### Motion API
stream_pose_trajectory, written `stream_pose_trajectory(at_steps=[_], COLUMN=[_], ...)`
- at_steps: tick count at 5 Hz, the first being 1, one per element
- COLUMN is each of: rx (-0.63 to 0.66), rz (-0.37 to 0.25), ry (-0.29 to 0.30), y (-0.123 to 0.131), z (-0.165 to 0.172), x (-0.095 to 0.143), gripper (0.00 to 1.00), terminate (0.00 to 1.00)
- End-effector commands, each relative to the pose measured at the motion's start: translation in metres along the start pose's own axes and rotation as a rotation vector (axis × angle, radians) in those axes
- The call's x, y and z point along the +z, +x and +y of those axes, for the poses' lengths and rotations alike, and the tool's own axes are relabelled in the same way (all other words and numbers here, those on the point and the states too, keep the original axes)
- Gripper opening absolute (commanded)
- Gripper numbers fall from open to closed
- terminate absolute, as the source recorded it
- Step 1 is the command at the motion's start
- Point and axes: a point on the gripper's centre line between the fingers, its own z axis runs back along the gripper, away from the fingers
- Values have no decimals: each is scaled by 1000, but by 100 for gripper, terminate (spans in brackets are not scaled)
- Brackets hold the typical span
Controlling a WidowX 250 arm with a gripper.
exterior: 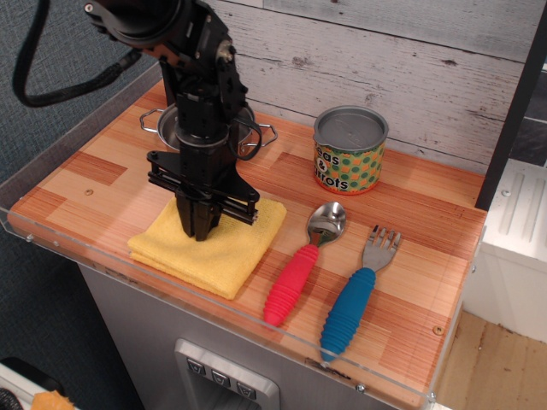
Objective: Move yellow cloth next to red spoon
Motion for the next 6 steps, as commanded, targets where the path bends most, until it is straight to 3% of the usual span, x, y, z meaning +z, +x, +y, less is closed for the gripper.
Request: stream_pose_trajectory(at_steps=[1, 2, 3, 6], rx=[-9, 6, -13, 11], rz=[-14, -18, -39, -168], ry=[-13, 0, 20, 42], y=[2, 1, 2, -9], z=[1, 5, 10, 19], x=[6, 10, 20, 65], gripper=[0, 0, 100, 100], terminate=[0, 0, 0, 0])
